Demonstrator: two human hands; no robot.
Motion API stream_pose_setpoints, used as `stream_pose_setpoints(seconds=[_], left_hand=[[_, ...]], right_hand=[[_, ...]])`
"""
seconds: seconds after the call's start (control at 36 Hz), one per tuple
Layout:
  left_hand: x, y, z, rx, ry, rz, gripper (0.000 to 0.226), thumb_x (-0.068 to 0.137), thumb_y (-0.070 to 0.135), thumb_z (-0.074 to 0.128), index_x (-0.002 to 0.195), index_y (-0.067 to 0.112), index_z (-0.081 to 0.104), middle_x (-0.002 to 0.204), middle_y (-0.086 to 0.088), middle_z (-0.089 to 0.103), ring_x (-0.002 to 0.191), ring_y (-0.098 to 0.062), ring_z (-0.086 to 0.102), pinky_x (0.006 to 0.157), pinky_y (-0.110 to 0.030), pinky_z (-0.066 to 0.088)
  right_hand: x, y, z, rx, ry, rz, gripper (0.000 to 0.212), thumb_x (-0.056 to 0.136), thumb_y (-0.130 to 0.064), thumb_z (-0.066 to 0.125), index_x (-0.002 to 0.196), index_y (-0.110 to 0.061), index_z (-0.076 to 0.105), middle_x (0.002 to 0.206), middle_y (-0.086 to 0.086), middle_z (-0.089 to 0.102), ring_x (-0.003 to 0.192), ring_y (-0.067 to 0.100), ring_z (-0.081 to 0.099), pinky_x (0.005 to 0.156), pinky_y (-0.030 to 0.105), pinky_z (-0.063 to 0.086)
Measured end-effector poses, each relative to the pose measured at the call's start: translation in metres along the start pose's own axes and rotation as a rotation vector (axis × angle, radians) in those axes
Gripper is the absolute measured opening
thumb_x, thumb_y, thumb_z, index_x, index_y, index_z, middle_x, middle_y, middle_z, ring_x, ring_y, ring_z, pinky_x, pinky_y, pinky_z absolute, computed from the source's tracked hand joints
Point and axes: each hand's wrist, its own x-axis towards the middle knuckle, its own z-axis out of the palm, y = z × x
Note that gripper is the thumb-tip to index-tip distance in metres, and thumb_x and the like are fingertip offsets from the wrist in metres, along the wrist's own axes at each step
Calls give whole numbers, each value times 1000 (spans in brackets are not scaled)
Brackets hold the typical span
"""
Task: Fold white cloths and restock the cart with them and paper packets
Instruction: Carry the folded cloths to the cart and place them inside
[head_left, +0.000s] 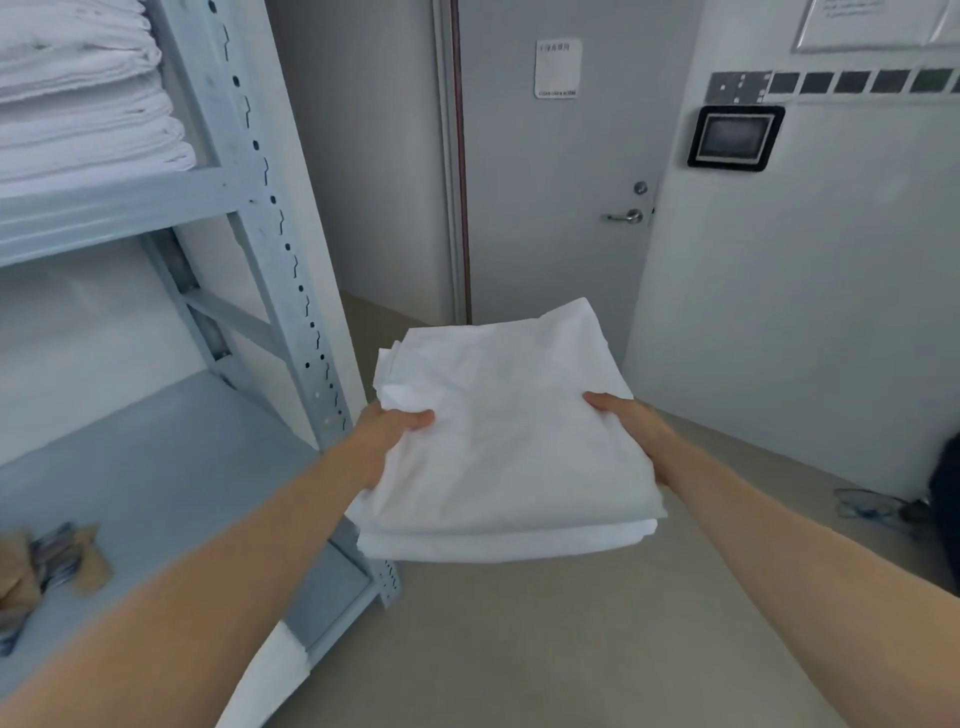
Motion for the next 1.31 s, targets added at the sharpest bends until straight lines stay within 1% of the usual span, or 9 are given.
stream_pose_setpoints(seconds=[0.06,0.19,0.31,0.39,0.64,0.81,1.0,1.14,1.31], left_hand=[[13,4,24,-1,-9,0,69,77,13,83,138,11,51,125,-12,64,112,-37,61,100,-56,47],[47,19,66,14,-20,-5,67,77,14,83,136,11,52,129,-13,62,114,-39,60,102,-58,45],[85,32,88,25,-3,-13,63,78,14,83,134,12,54,122,-12,64,106,-36,62,96,-52,49],[118,41,96,38,5,-24,65,78,15,83,135,13,53,125,-12,63,110,-38,60,100,-55,47],[273,83,110,53,-11,-22,66,77,14,84,136,12,53,121,-10,66,107,-35,64,98,-55,49],[380,126,118,36,-24,-45,71,80,13,81,142,11,46,131,-12,61,114,-36,61,99,-53,49],[480,173,125,18,-2,-48,68,81,12,81,140,10,48,129,-13,62,113,-37,62,99,-54,49],[554,198,131,32,60,-30,66,79,13,82,137,9,50,127,-12,63,112,-37,62,100,-55,49],[652,227,138,37,143,-28,68,79,15,83,137,10,49,129,-11,61,115,-37,59,102,-55,47]], right_hand=[[15,-9,-21,-10,5,-13,52,71,-46,80,114,-19,68,95,2,78,82,24,76,66,33,57],[53,-27,-57,-2,13,-11,51,71,-45,80,113,-18,67,90,2,78,78,24,76,60,30,56],[92,-42,-70,10,16,-3,50,73,-44,79,114,-18,67,91,3,78,77,24,76,59,30,56],[126,-52,-72,21,15,6,50,74,-43,80,115,-16,66,94,4,78,77,25,76,58,29,56],[274,-96,-52,45,45,13,58,77,-36,79,126,-11,61,112,10,72,95,31,71,75,38,57],[377,-149,-39,43,60,20,53,77,-33,80,122,-8,64,105,11,74,86,30,74,61,32,56],[481,-201,-25,51,43,20,59,74,-35,81,123,-9,64,108,12,74,92,34,72,79,42,58],[561,-236,-11,39,30,4,62,74,-36,81,126,-10,60,109,11,72,90,31,72,65,34,56],[675,-277,4,28,-48,-12,60,75,-35,80,125,-10,62,110,11,72,92,31,72,71,36,56]])
